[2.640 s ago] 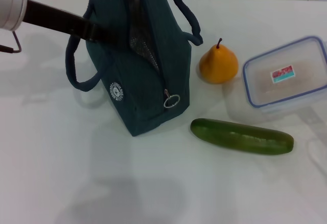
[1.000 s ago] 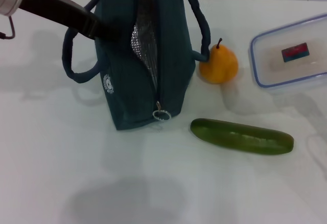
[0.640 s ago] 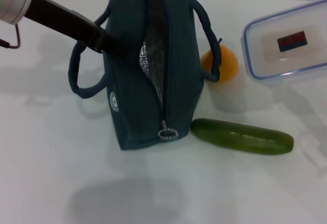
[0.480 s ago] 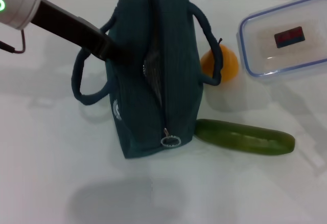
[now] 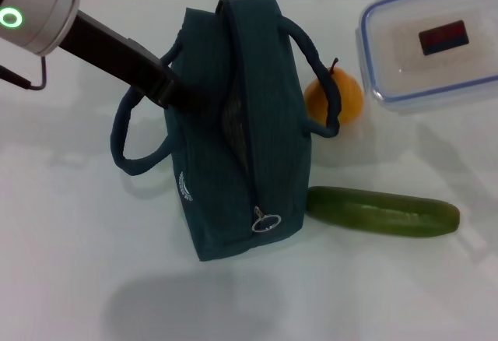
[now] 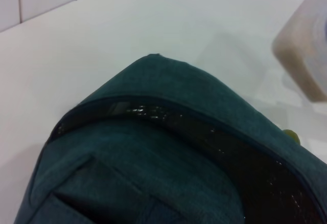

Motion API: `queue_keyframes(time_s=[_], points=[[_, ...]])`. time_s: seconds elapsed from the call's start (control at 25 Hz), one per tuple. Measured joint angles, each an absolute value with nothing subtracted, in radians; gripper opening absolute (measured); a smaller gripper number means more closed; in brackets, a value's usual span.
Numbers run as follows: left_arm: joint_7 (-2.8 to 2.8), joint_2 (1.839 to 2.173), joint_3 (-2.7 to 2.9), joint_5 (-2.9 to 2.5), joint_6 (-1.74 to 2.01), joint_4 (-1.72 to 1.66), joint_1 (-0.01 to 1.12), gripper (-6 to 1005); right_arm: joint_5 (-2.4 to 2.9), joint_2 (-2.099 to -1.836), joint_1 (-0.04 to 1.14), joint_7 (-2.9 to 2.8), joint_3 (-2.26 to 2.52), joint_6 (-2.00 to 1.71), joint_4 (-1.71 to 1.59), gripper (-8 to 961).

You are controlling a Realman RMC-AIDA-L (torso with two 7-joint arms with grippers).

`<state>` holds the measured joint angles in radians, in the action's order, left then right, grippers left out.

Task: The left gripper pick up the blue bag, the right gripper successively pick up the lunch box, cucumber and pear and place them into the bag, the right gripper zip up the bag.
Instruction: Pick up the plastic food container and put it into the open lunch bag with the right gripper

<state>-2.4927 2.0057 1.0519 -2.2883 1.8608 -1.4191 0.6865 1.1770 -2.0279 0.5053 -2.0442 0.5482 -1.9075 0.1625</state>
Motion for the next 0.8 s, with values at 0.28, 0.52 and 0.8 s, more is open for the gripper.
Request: queue_keyframes(time_s=[0.28,0.52,0.8], points=[[-2.493,2.008,1.058,-2.289,1.861,-1.424,0.693,42,1.180,-2.028,0.541,-2.048,0.531,-1.939,0.172,95],[-2.489,2.015,1.061,-2.289,1.861,-1.427,0.706,42,1.187,-2.028,0.606,-2.045,0.504,-1.949,0.198,95],[-2.486,2.021,1.086,-2.289,1.861,-1.428,0.723,42,1.191,-2.028,0.735,-2.042,0.493,-1.901,0.209,95]])
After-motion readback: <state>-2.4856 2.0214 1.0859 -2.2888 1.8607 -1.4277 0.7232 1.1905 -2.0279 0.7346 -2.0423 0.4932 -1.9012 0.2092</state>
